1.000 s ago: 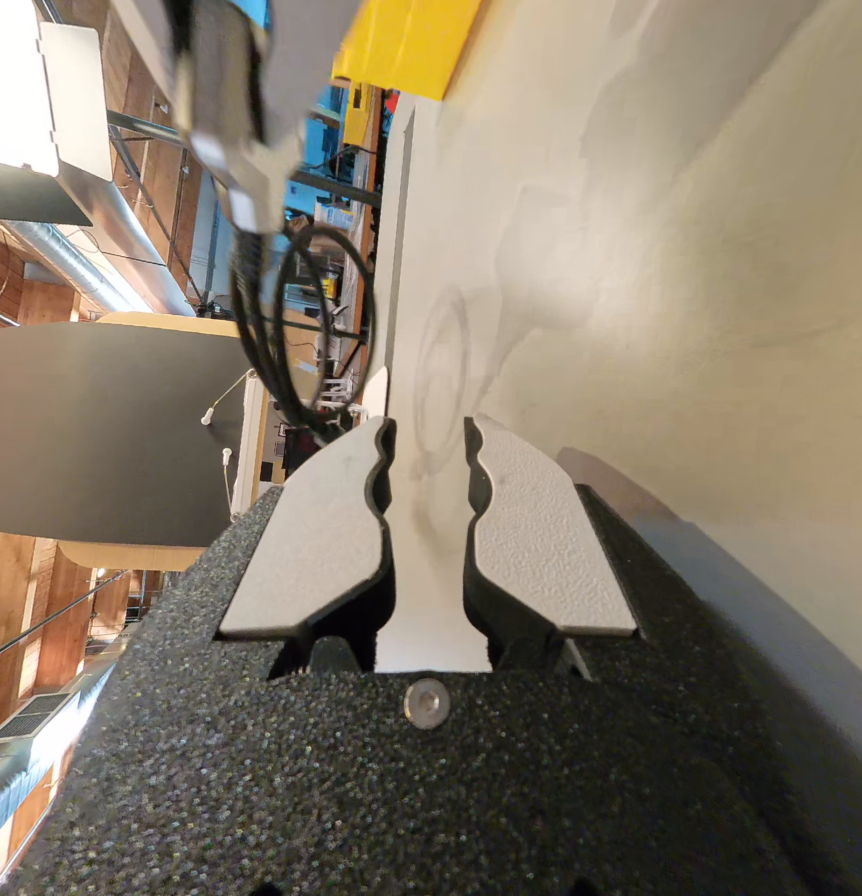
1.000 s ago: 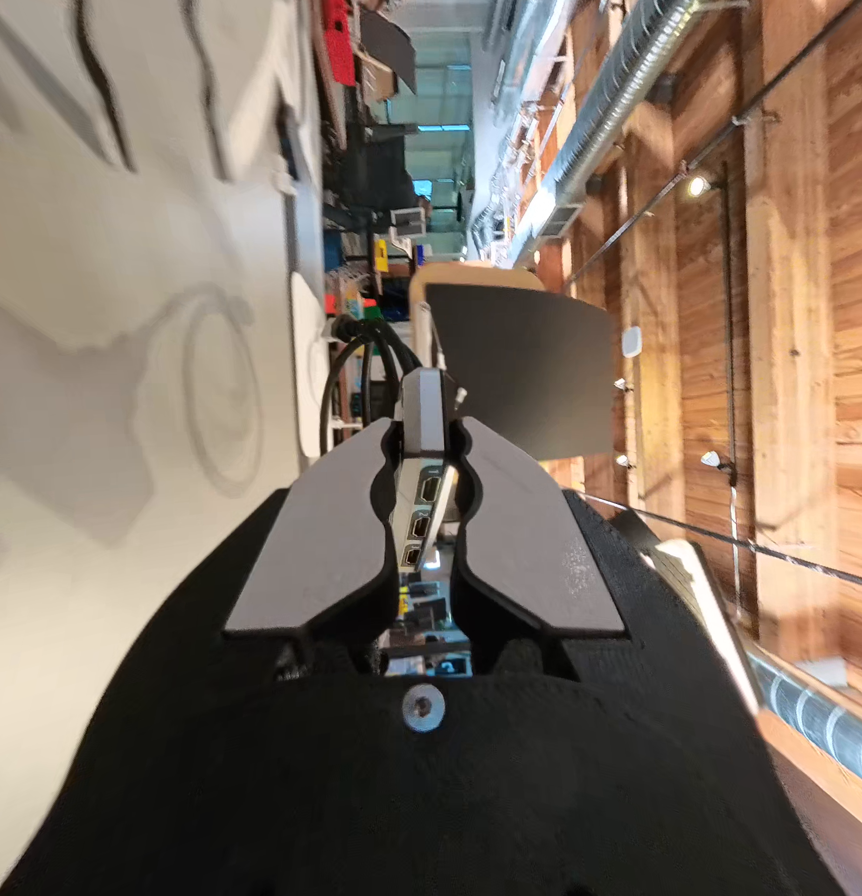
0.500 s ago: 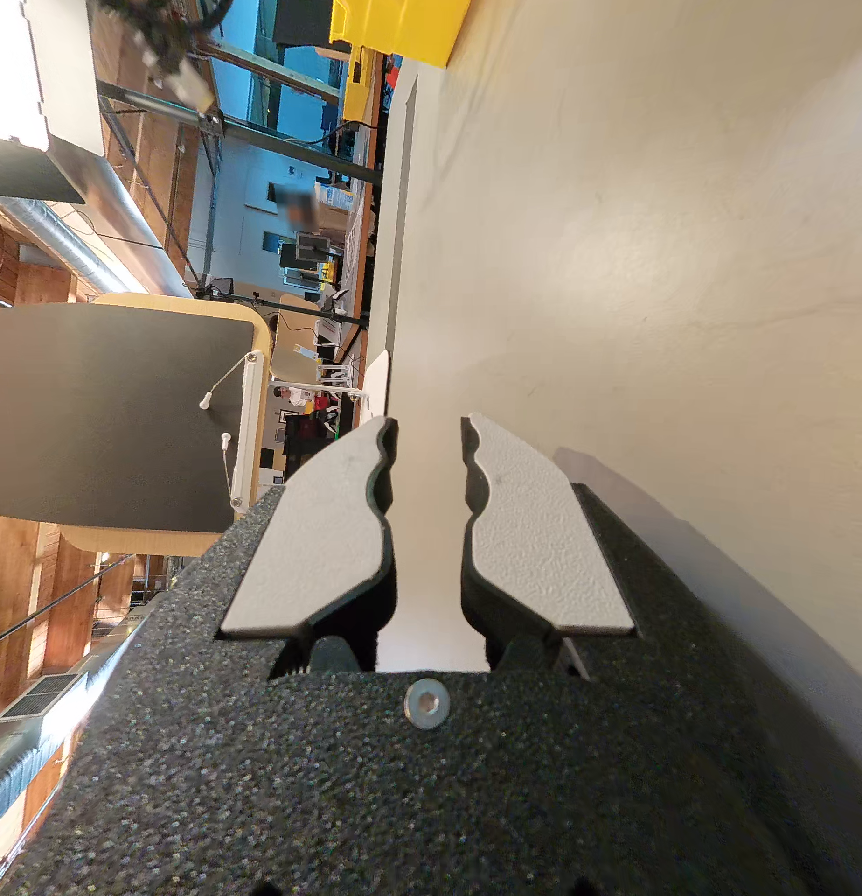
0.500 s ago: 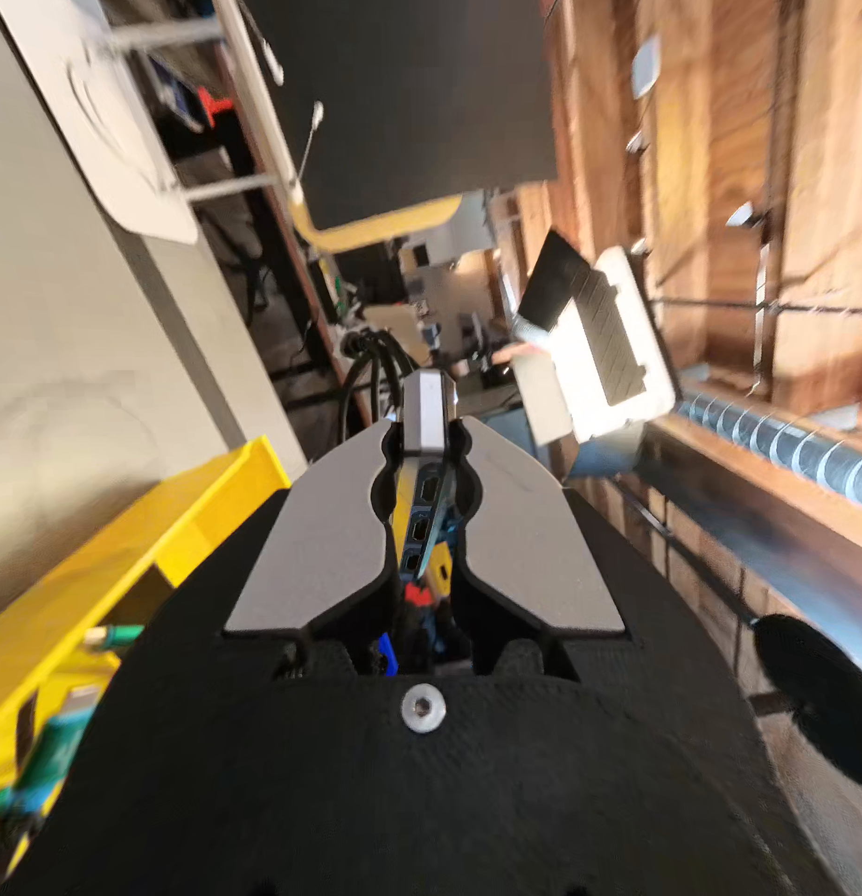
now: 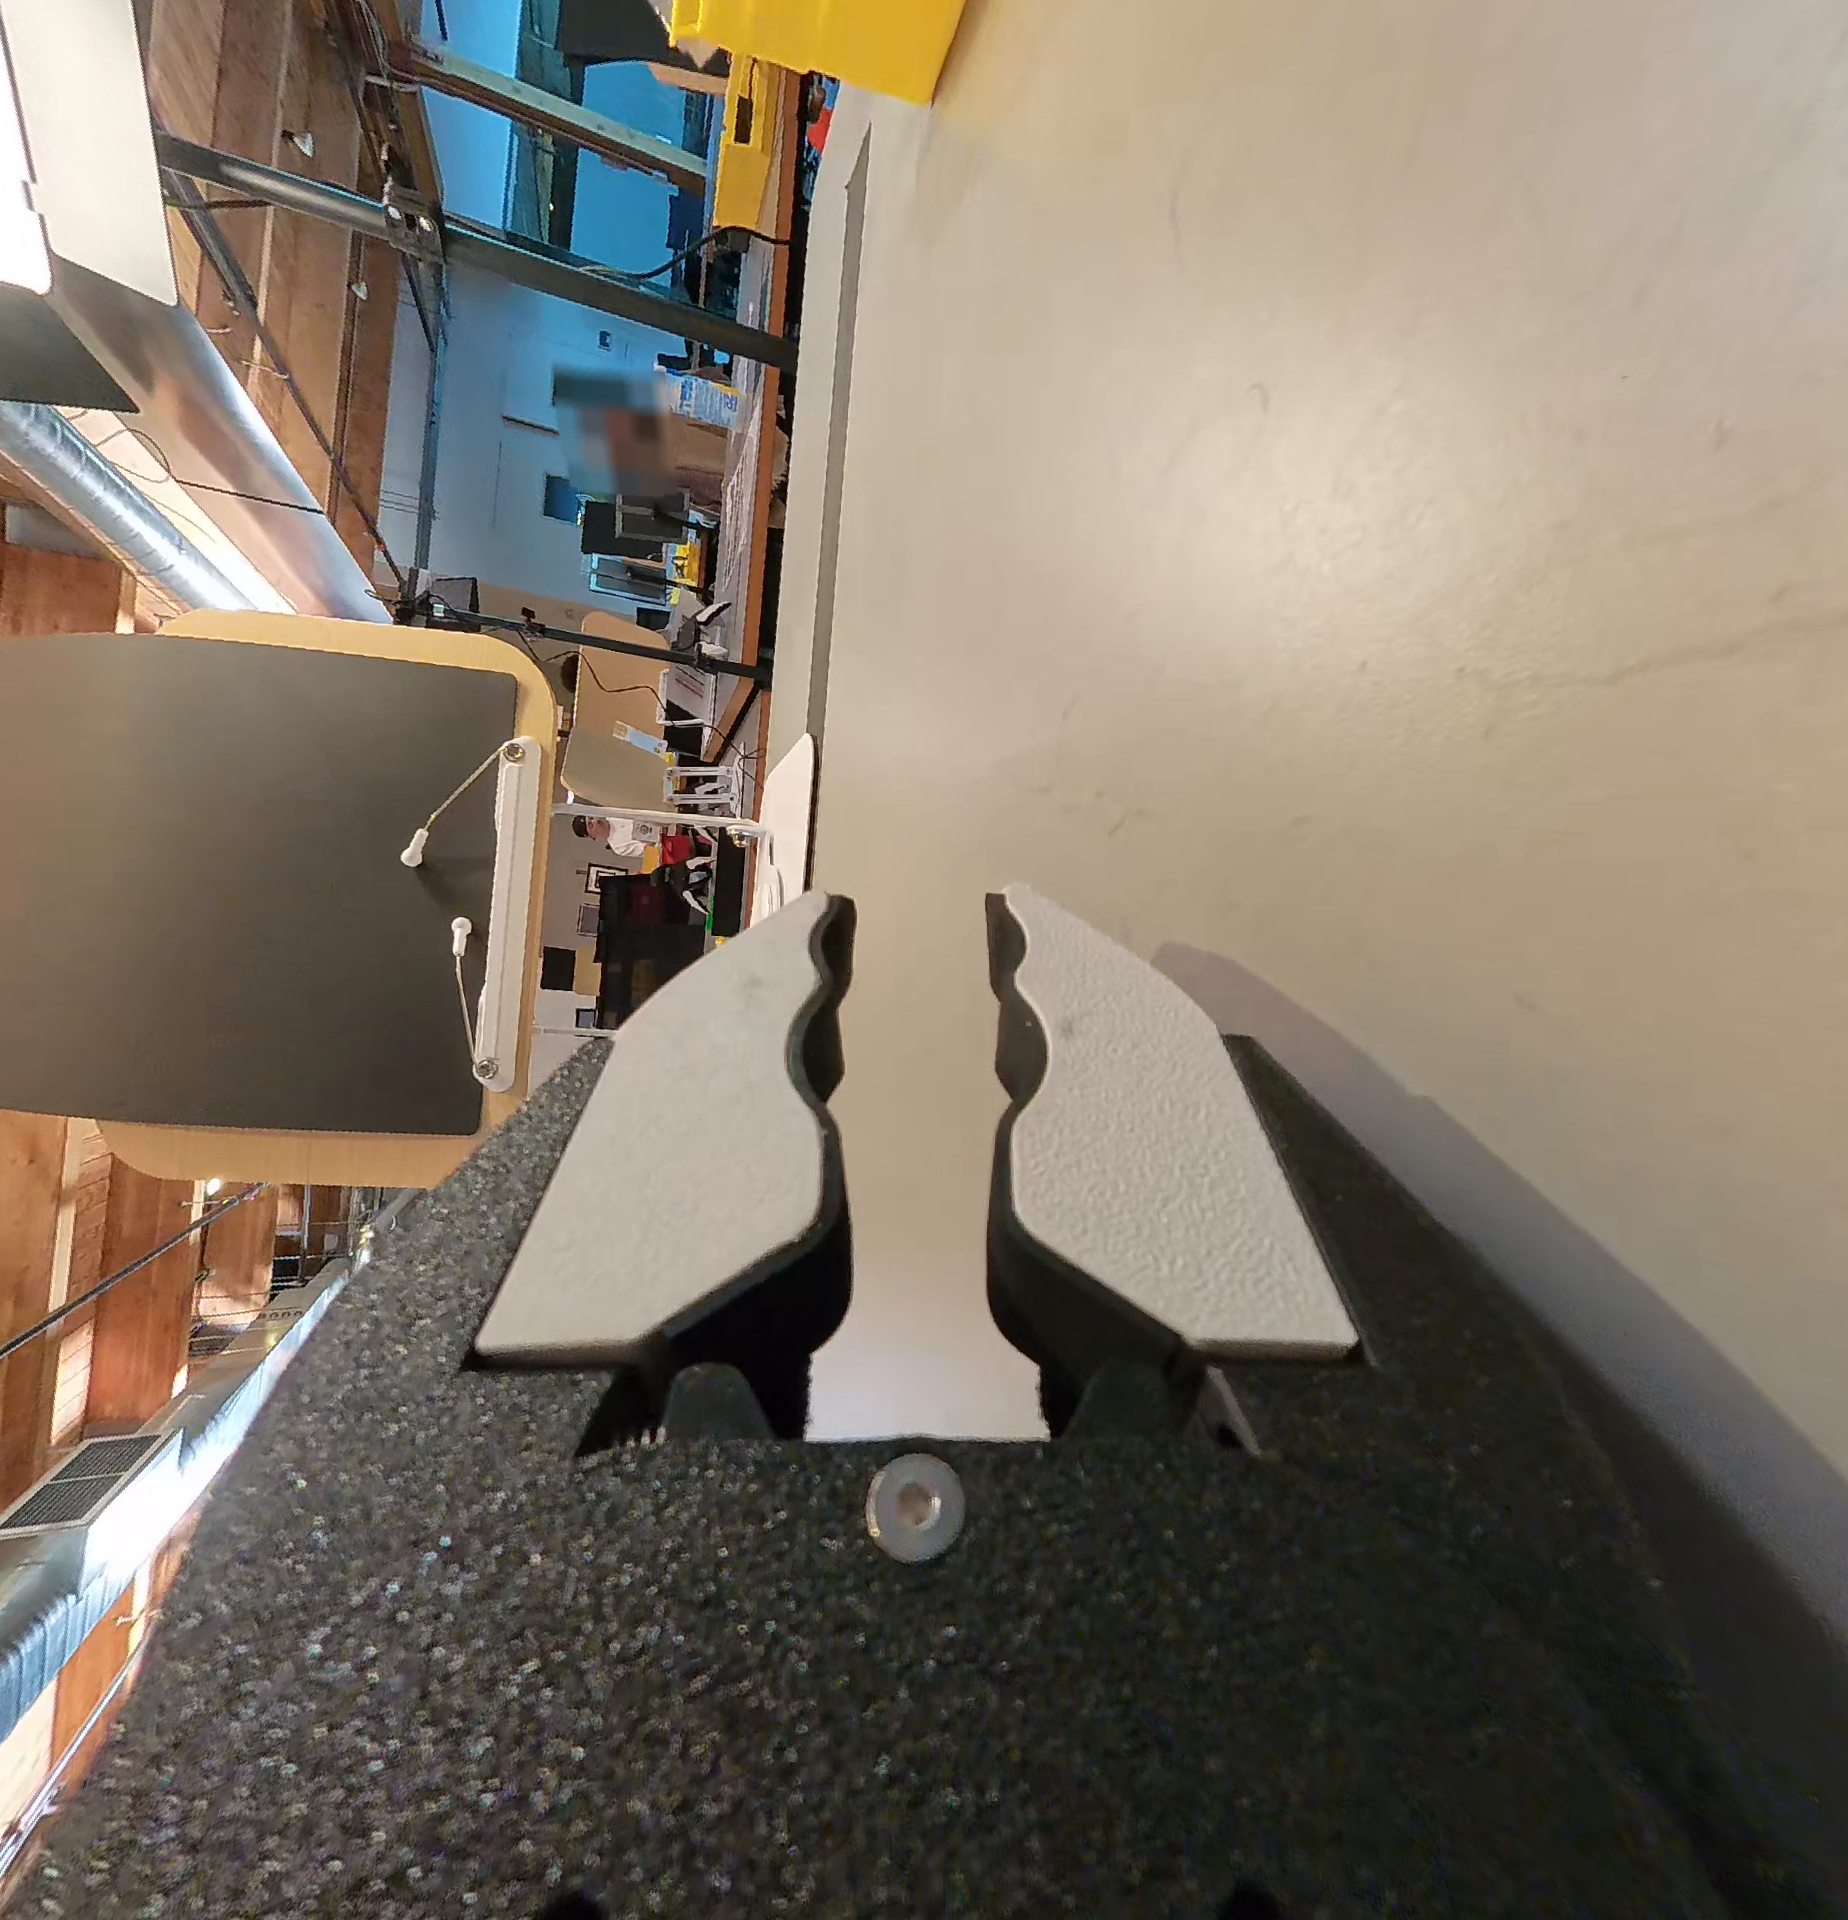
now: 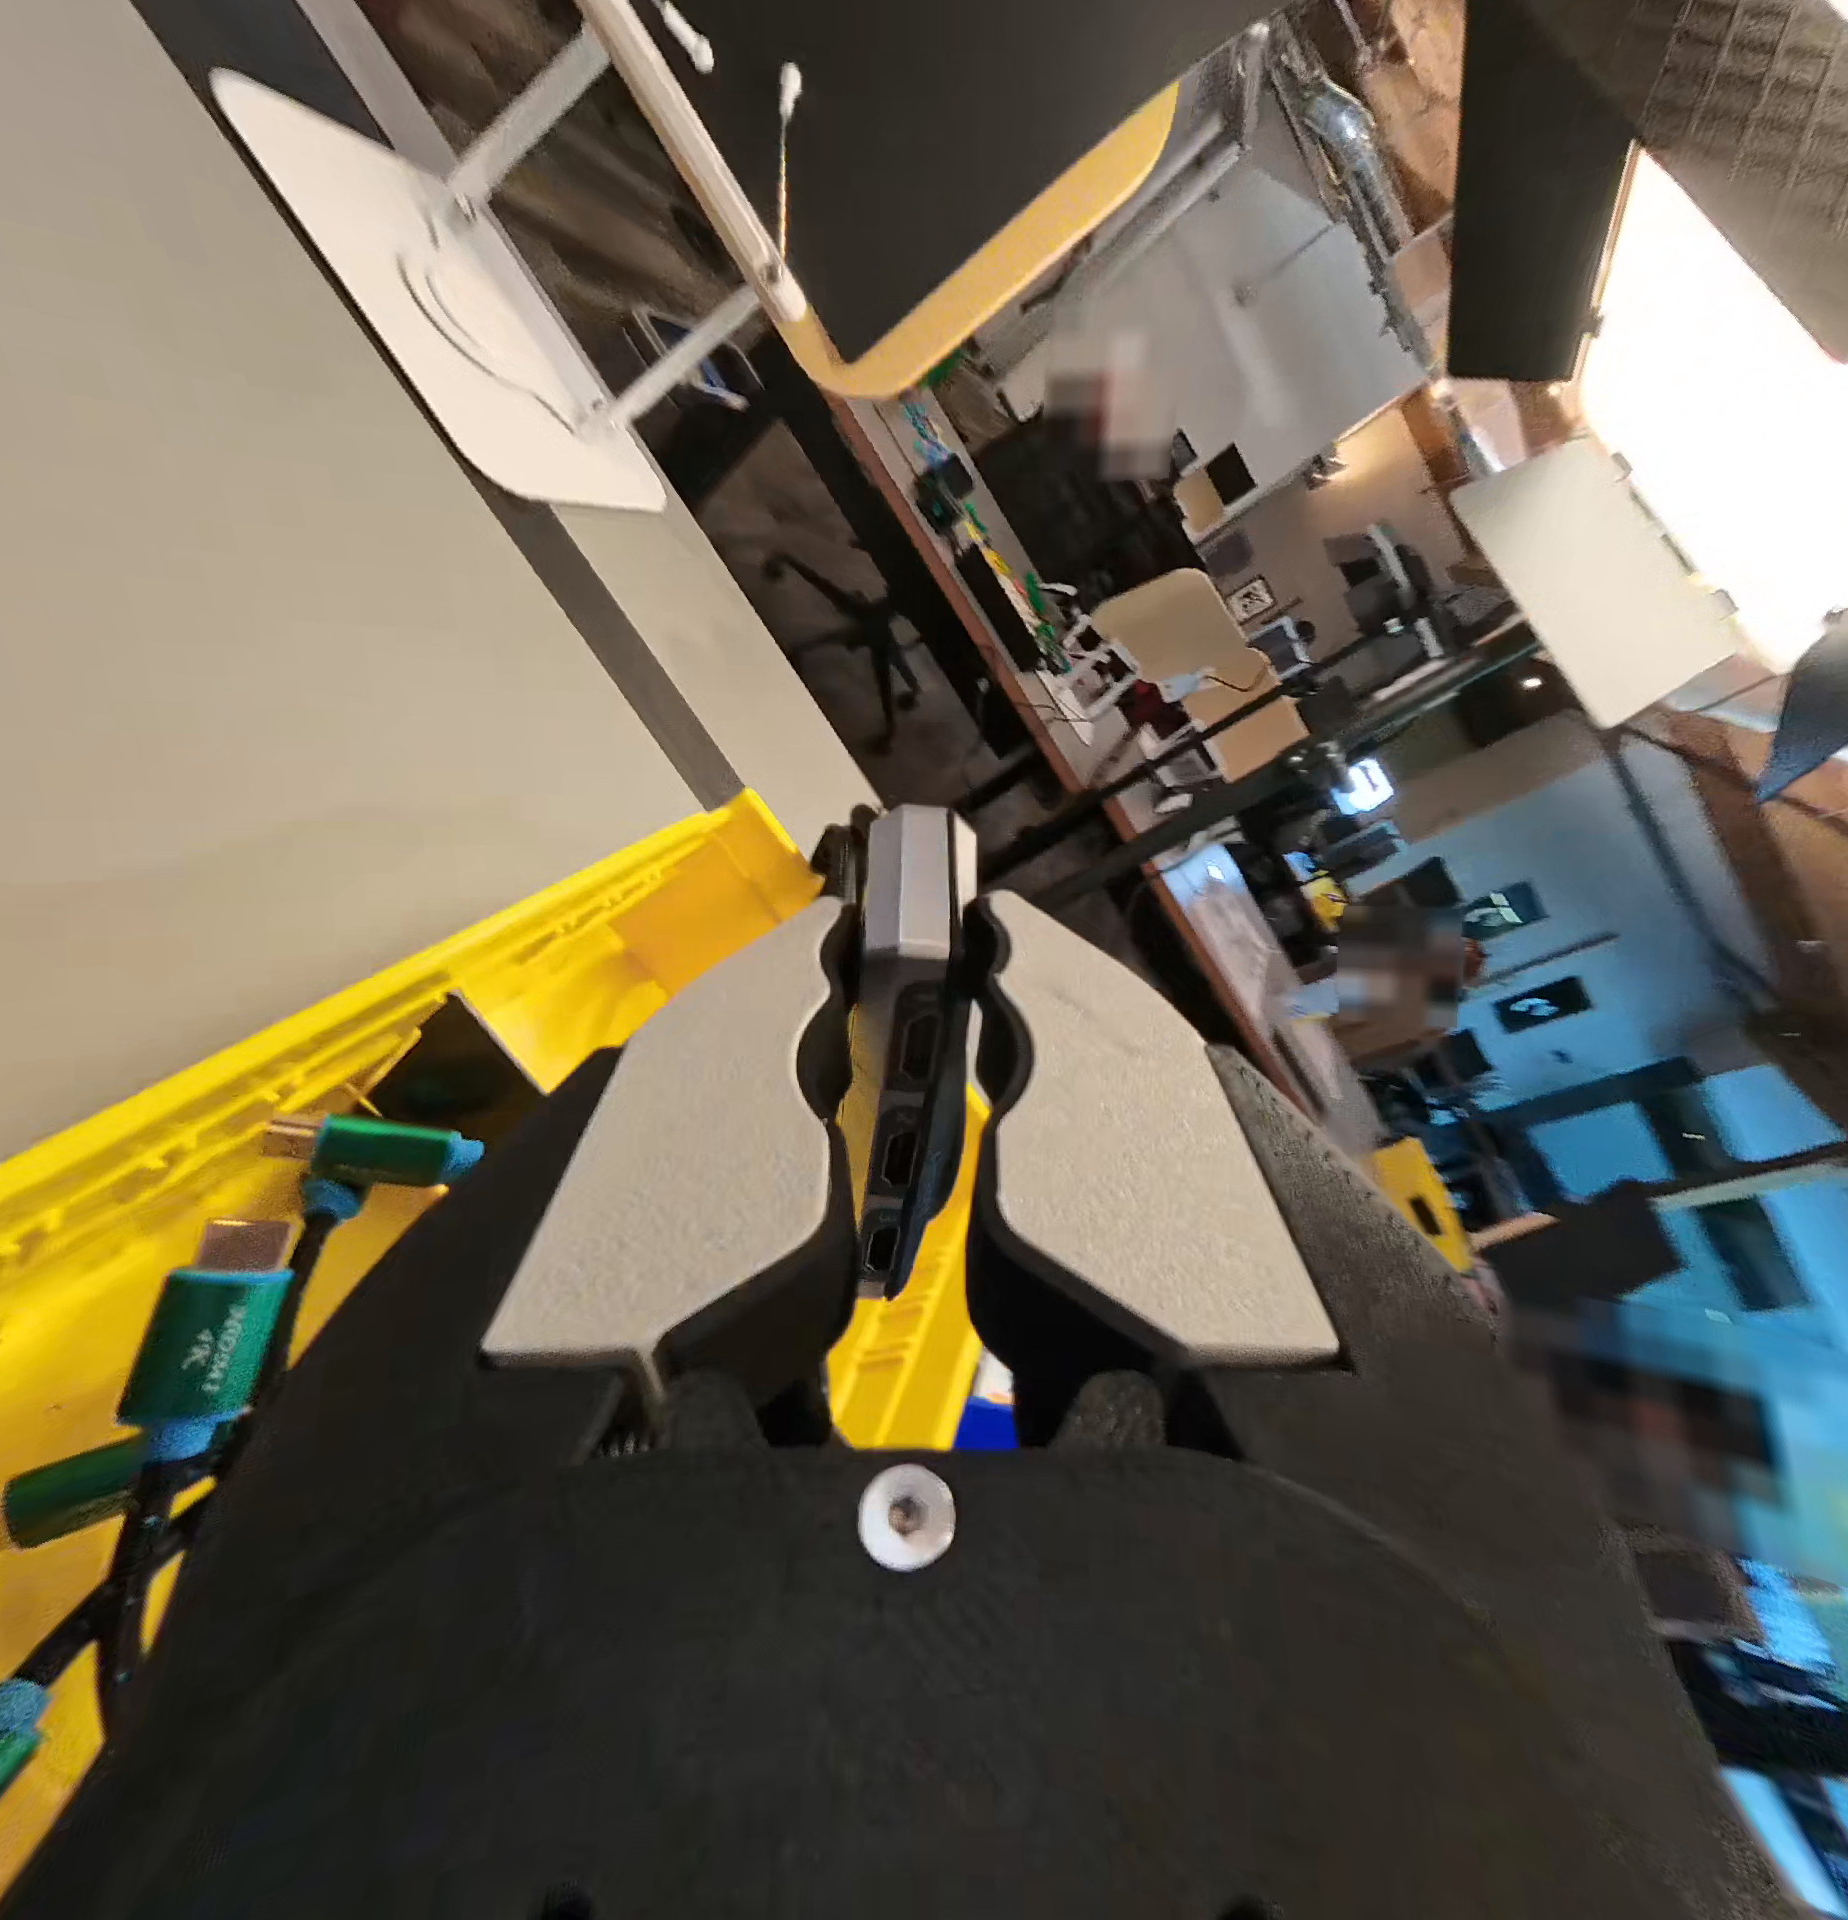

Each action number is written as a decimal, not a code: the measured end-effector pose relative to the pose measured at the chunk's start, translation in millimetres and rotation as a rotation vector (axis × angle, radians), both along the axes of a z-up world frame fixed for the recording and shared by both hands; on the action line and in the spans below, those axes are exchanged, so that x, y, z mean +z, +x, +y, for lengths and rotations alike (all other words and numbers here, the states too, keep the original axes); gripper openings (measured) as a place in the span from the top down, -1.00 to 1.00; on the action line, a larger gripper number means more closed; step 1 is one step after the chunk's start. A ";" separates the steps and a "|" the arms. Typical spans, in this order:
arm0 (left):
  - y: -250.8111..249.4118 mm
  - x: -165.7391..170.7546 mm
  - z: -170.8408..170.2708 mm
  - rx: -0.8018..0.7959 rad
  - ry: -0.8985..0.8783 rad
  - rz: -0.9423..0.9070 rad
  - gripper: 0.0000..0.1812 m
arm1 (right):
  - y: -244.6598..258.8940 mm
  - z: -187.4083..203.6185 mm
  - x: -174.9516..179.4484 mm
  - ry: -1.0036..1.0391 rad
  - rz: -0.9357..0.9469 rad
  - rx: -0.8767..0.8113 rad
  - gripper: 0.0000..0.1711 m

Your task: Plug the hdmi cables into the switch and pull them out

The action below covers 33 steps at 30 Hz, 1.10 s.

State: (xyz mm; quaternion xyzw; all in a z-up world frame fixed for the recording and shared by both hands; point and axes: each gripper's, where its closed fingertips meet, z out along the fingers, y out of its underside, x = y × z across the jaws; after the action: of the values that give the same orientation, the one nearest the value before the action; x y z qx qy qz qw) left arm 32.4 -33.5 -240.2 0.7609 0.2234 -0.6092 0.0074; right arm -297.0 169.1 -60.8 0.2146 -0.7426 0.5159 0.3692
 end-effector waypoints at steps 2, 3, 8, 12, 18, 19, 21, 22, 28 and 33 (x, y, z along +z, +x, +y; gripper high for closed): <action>-0.2 -0.9 -0.6 0.001 0.002 -0.002 0.72 | -6.4 -1.4 -2.0 -0.020 -0.087 0.037 0.76; -0.3 -1.5 -0.8 0.001 0.002 -0.004 0.72 | -10.1 -1.9 -2.8 -0.030 -0.126 0.049 0.77; -0.8 -4.3 -1.2 0.000 0.006 -0.013 0.72 | -27.7 -1.2 -5.0 -0.119 -0.343 0.123 0.77; -1.3 -6.7 -0.9 -0.002 0.010 -0.019 0.72 | -42.4 2.5 -16.5 -0.166 -0.486 0.167 0.76; -2.0 -11.1 -0.5 -0.004 0.014 -0.033 0.72 | -69.1 11.5 -51.7 -0.089 -0.548 0.088 0.75; -2.2 -11.8 -0.3 -0.005 0.015 -0.035 0.72 | -72.5 12.2 -54.2 -0.076 -0.543 0.068 0.74; -2.5 -13.1 1.0 -0.009 0.015 -0.040 0.73 | -82.1 13.5 -59.5 -0.036 -0.554 -0.005 0.73; -2.8 -13.7 2.0 -0.012 0.014 -0.042 0.73 | -87.0 14.0 -62.3 -0.013 -0.565 -0.048 0.72; -4.0 -15.0 7.1 -0.025 0.003 -0.047 0.73 | -101.6 11.7 -70.3 0.085 -0.645 -0.244 0.71; -3.9 -14.5 9.1 -0.030 -0.002 -0.047 0.73 | -115.9 27.4 -112.6 0.351 -0.632 -0.490 0.72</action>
State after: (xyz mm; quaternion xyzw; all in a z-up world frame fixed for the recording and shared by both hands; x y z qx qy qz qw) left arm 28.4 -24.4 -254.7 0.7781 0.2113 -0.5915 0.0042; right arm -412.8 196.5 -173.4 -0.0770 -0.9245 0.3195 0.1931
